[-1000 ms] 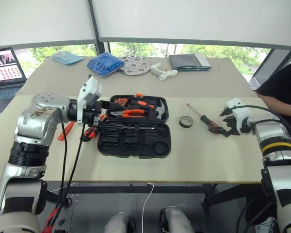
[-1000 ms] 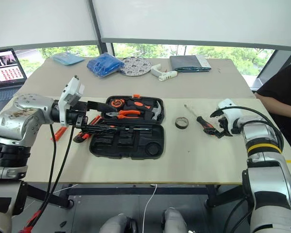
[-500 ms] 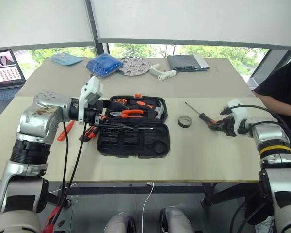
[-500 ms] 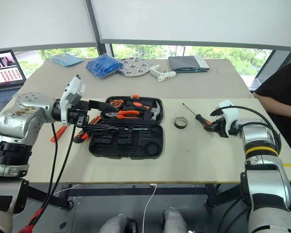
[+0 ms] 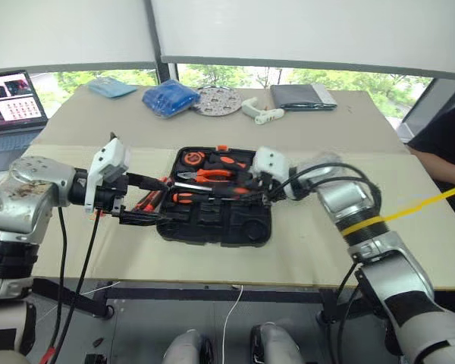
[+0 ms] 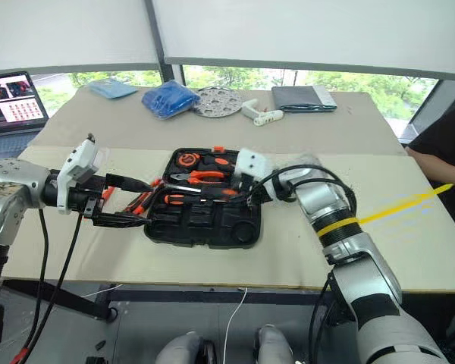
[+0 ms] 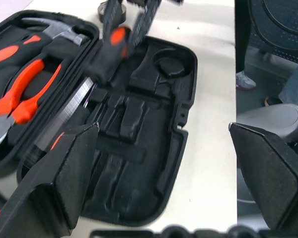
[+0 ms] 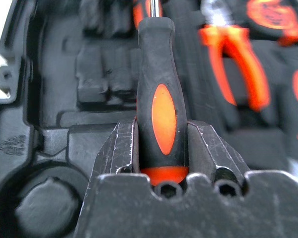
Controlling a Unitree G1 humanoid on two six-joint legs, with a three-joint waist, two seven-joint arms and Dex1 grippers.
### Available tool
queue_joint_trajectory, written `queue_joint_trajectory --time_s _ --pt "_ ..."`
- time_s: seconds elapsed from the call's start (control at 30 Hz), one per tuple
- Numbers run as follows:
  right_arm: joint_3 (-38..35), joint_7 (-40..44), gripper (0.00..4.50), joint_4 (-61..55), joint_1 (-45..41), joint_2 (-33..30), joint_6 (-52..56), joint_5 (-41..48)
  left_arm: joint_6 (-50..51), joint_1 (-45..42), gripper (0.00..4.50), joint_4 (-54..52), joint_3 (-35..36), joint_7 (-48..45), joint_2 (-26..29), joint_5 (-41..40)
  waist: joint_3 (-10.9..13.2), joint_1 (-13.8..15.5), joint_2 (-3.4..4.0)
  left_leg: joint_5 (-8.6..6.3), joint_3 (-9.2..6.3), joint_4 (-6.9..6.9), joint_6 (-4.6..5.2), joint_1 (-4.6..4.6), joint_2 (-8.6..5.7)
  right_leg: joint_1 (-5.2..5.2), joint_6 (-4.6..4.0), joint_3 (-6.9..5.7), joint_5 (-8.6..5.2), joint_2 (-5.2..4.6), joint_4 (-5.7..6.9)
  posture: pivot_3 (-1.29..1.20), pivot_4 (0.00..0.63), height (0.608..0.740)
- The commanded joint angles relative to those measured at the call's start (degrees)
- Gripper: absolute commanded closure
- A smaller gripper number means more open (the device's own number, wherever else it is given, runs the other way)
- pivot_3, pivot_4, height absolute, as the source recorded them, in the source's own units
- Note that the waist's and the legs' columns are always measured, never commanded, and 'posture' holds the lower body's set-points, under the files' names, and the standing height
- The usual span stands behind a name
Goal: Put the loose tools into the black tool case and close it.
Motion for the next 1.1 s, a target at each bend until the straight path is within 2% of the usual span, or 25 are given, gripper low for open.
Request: queue_joint_trajectory --time_s 0.03,0.27,0.47,0.67,0.73,0.9,0.97,1.0,1.1 --pt "0.3 -0.4 3.48 0.8 -1.0 -1.4 -3.7 -2.3 -0.8 -0.3 0.00 -1.8 2.1 0.6 1.2 -0.9 0.0 0.0 0.00 0.00 0.00 0.00 0.00 -0.01 0.00 0.00 0.01 -0.01 -0.01 0.01 -0.01 0.00 0.150 0.718" --pt "1.0 1.2 3.48 -0.2 0.5 -3.0 -3.2 -4.0 -1.2 -1.2 0.00 -1.3 1.5 1.7 0.6 -0.7 0.0 -0.6 -0.01 0.01 0.01 -0.01 -0.01 0.09 0.08 -0.01 0.11 0.02 -0.14 0.14 0.08 0.00 0.150 0.718" --pt "0.6 3.7 3.48 -5.4 3.0 -5.6 -1.6 -3.1 -2.0 -2.4 0.00 0.2 0.9 1.7 0.4 -0.2 0.0 -0.5 -0.01 0.01 0.01 -0.01 -0.01 0.10 0.08 0.00 0.25 0.03 -0.22 0.13 0.09 0.00 0.150 0.718" --pt "0.4 2.9 3.48 -6.7 3.7 -5.2 1.0 -3.1 -3.0 -4.0 0.00 1.6 -0.1 2.0 -0.7 0.4 0.0 -0.5 -0.02 0.01 0.02 -0.01 -0.01 0.11 0.08 0.00 0.24 0.04 -0.22 0.14 0.09 0.00 0.150 0.718" --pt "-0.6 2.5 2.45 -7.2 3.6 -4.3 3.7 -1.8 -3.1 -4.1 0.00 1.7 -0.2 2.0 -0.9 0.6 0.0 -0.5 -0.02 0.01 0.02 -0.01 -0.01 0.11 0.07 0.00 0.24 0.04 -0.22 0.14 0.09 0.00 0.150 0.718" --pt "-4.9 1.8 0.81 -10.1 2.3 -1.1 12.3 3.0 -3.4 -4.0 0.00 2.1 -0.2 1.8 -1.1 0.8 0.0 -0.7 -0.02 0.01 0.01 -0.01 -0.01 0.12 0.09 0.00 0.21 0.04 -0.21 0.15 0.09 0.00 0.150 0.718" --pt "-5.6 1.0 0.81 -10.4 2.0 -0.3 14.1 3.8 -3.5 -3.9 0.00 2.3 -0.3 1.8 -1.3 0.9 0.0 -0.8 -0.02 0.02 0.01 -0.01 -0.01 0.12 0.10 0.00 0.12 0.04 -0.16 0.16 0.11 0.00 0.150 0.718" --pt "-5.6 0.7 0.96 -10.4 2.0 -0.1 14.3 3.9 -3.5 -3.9 0.00 2.3 -0.3 1.8 -1.3 0.9 0.0 -0.8 -0.02 0.02 0.01 -0.01 -0.01 0.11 0.10 0.00 0.06 0.03 -0.12 0.17 0.12 0.00 0.150 0.718" --pt "-5.1 -0.7 1.86 -9.8 2.2 0.8 14.5 4.3 -3.6 -4.1 0.00 2.4 -0.4 2.0 -1.6 1.0 0.0 -0.6 -0.02 0.01 0.01 -0.01 0.00 0.10 0.08 0.00 0.05 0.02 -0.12 0.15 0.10 0.00 0.150 0.718"
